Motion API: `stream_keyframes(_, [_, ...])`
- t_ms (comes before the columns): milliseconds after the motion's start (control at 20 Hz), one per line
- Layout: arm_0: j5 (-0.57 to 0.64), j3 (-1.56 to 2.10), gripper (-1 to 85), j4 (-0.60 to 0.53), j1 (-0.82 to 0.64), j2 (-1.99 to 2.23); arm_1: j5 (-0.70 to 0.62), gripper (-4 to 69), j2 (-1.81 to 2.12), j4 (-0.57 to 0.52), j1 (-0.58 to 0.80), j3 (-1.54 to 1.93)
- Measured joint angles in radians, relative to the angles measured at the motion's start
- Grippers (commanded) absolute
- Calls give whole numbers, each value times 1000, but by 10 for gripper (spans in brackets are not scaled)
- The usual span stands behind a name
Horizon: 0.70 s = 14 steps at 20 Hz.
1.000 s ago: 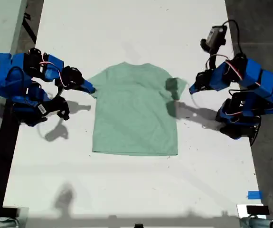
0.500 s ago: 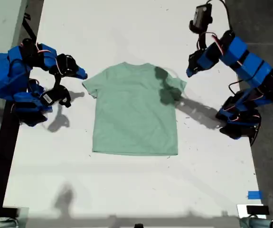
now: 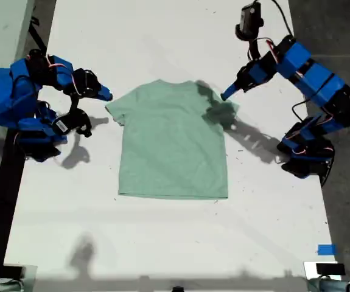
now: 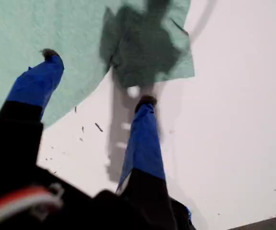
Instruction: Fold tshirt
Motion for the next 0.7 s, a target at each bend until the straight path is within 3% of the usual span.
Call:
stream_keyframes(350, [0,0,1,-78,8,-94,-57,320,-175,-291,94,213])
stream_keyframes(650, [0,0,1,-98,12,-124,-58,322,-453,-376,107,206])
stream_keyframes(700, [0,0,1,-101,12,-126,-60,294,-492,-367,107,163])
